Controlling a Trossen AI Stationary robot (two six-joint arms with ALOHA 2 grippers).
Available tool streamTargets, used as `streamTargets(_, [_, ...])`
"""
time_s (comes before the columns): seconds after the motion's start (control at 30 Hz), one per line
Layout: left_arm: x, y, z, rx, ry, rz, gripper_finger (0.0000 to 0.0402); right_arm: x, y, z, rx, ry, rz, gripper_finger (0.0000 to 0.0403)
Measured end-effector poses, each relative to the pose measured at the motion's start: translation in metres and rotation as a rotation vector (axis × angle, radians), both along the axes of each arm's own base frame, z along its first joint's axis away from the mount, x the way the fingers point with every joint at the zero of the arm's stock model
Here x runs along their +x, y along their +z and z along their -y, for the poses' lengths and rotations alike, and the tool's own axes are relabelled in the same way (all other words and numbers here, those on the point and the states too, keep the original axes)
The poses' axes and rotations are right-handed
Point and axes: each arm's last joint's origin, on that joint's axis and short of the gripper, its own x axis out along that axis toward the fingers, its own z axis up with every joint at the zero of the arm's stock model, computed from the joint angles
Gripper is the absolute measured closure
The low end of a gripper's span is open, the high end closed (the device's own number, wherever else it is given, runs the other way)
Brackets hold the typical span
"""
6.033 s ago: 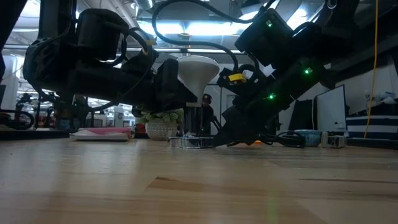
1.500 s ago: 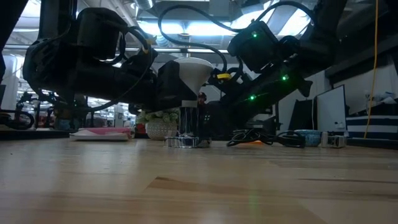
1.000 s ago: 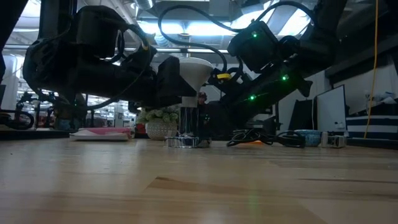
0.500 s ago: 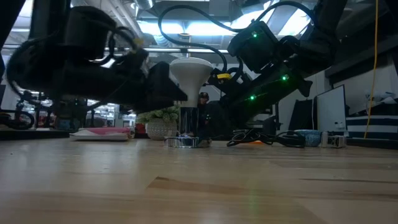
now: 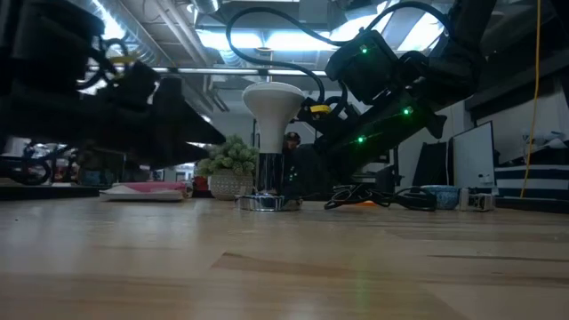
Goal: Screw lightbulb
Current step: Insert the white lightbulb into the silver lamp
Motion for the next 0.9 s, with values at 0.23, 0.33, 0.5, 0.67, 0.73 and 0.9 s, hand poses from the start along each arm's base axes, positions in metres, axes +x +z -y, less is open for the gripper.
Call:
streamTargets(0.23, [-0.012,0.005,0.013,-0.059,-0.071,0.047,0.0155,-0.006,0.022,-0.009,0.01,0.042,-0.01,0.0395])
streamTargets(0.33, [-0.013,0.007,0.016,-0.05,-0.086,0.047,0.0155,-0.012,0.039,-0.018,0.007,0.068,-0.032,0.0395])
streamTargets(0.5, [-0.014,0.007,0.017,-0.075,-0.088,0.062,0.0155,-0.031,0.056,-0.035,0.01,0.103,-0.146,0.0395])
streamTargets(0.67, [-0.014,0.007,0.017,-0.135,-0.083,0.104,0.0155,-0.05,0.089,-0.052,0.005,0.158,-0.136,0.0395])
streamTargets(0.73, [-0.014,0.01,0.017,-0.163,-0.083,0.131,0.0155,-0.058,0.111,-0.055,0.011,0.176,-0.076,0.0395])
streamTargets(0.9, [-0.014,0.033,0.017,-0.24,-0.089,0.254,0.0155,-0.086,0.172,-0.049,0.015,0.193,0.112,0.0395])
